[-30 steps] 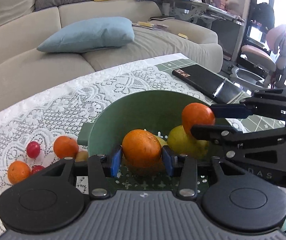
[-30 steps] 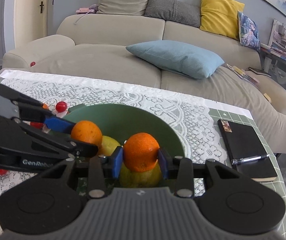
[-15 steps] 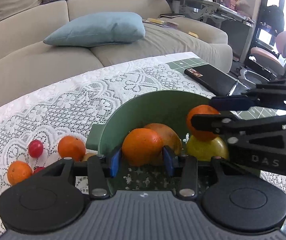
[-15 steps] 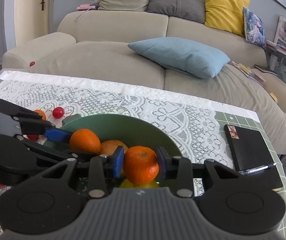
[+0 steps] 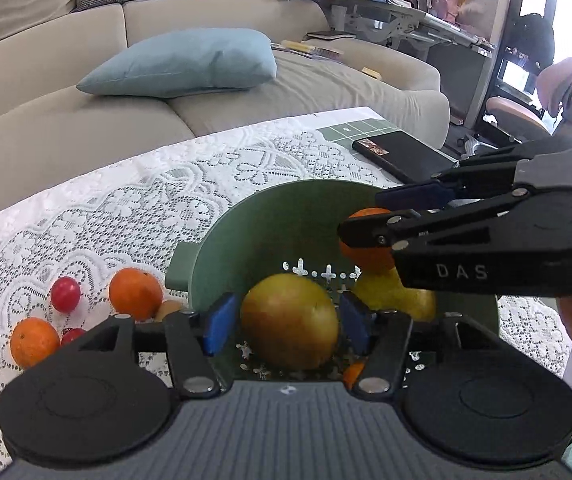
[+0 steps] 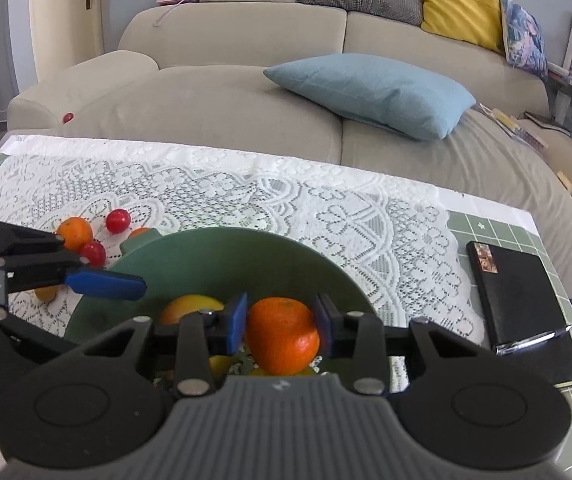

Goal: Organize fruits
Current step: 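Lower both oranges into the colander and open both grippers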

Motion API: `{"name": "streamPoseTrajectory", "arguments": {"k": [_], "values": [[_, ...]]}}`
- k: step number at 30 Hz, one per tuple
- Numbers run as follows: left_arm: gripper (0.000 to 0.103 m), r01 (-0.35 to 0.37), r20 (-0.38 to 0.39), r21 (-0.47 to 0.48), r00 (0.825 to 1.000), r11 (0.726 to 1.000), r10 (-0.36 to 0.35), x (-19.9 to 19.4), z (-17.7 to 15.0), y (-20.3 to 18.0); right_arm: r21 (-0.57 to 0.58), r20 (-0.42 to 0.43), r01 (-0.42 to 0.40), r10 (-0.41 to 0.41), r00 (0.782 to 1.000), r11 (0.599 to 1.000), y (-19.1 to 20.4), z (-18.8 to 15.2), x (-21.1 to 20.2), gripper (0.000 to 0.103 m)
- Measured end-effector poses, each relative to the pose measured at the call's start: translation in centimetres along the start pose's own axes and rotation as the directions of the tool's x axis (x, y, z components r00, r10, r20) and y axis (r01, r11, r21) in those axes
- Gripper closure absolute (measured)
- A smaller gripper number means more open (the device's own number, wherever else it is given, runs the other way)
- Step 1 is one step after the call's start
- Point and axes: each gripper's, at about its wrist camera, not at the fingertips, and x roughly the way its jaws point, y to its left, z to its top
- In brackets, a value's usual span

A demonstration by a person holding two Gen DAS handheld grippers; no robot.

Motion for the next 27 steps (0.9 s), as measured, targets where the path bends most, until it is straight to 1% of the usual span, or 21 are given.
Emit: {"name": "streamPoseTrajectory", "arguments": {"k": [3,7,11,16,22,24,27], "values": [[0.033,0.003,0.005,0.000,1.000,1.000,-0.003,-0.5,-0.2,-0.1,0.007,0.001,-0.003,0.003,1.000,1.000,0.0,-0.1,-0.1,0.069],[0.033,0.006,0.027,0.011,1.000,1.000,-0.006,-1.7,-0.5,-0.3,0.035,-0.007,-0.018,0.018,1.000,0.999,-0.4,-0.1,0.0,0.066],[0.033,0.013,0.051,0.017,0.999,1.000,-0.014,-3.0,-0.6,-0.3,0.066,-0.035,-0.038,0.040,0.999,0.997,-0.8,-0.3,0.5,0.066],[0.032,-0.005,0.066,-0.001,0.998,1.000,0.005,-4.0,-0.7,0.2,0.114,-0.061,-0.067,0.074,0.995,0.991,-1.1,-0.8,1.2,0.066],[0.032,-0.018,0.067,-0.017,0.998,1.000,0.019,-4.7,-1.0,0.8,0.095,-0.047,-0.042,0.047,0.998,0.995,-0.6,-1.1,0.4,0.065],[0.032,-0.019,0.070,-0.020,0.997,1.000,0.020,-5.0,-1.1,0.8,0.078,-0.030,-0.025,0.027,0.999,0.997,-0.1,-1.1,-0.4,0.060],[0.032,-0.024,0.085,-0.031,0.996,0.999,0.026,-5.9,-1.5,1.0,0.056,0.005,-0.003,0.003,1.000,0.998,0.6,-1.2,-1.7,0.056]]}}
